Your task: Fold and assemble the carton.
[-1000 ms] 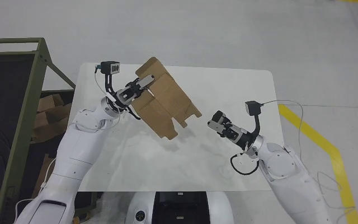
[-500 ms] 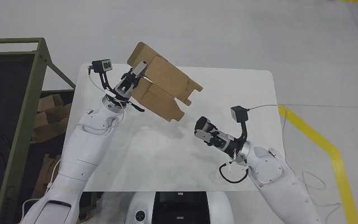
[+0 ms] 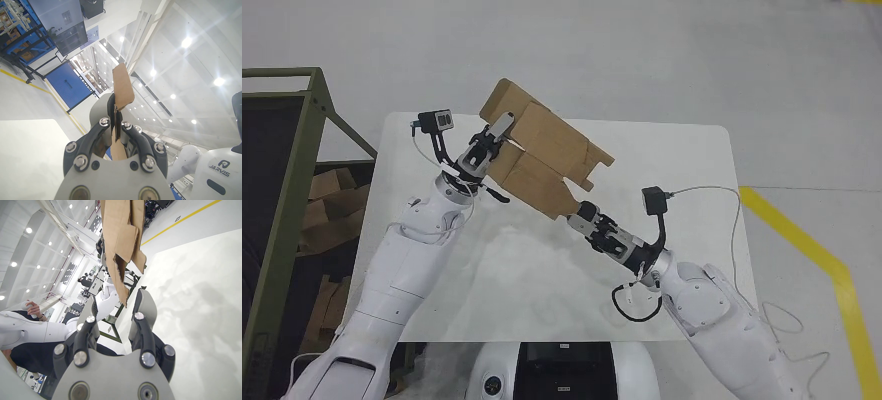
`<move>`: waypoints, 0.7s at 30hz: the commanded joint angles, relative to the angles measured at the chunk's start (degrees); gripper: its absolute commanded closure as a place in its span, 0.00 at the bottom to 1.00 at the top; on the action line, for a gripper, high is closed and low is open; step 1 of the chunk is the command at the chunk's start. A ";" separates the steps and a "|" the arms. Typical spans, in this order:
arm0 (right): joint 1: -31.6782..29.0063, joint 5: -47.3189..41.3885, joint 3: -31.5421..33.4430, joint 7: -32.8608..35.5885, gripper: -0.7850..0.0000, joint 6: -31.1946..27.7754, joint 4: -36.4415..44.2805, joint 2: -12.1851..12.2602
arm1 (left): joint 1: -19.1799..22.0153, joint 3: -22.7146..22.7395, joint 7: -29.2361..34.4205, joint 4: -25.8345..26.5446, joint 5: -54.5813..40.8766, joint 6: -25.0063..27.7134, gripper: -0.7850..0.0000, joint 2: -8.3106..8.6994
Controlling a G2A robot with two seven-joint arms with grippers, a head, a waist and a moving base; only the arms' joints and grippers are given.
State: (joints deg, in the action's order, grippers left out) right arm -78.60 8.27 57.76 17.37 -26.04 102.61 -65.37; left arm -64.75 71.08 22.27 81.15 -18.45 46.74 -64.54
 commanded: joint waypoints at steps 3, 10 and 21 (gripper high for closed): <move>-0.01 -0.08 0.04 -0.22 0.62 0.08 -0.16 -0.16 | -0.08 -0.12 0.40 0.09 -0.28 -0.10 1.00 -0.19; -0.16 -0.24 0.32 -0.33 0.86 0.27 -0.27 -0.37 | -0.04 -0.27 1.12 -0.05 -0.71 -0.16 1.00 -0.50; -0.65 -3.09 1.32 0.41 1.00 -1.89 -0.88 -0.54 | -0.26 -0.09 1.38 -0.44 -0.49 -0.24 1.00 -0.93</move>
State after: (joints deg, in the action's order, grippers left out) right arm -79.18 5.30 58.92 17.78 -27.84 101.74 -65.90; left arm -65.02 71.02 23.53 80.75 -18.95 46.56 -65.42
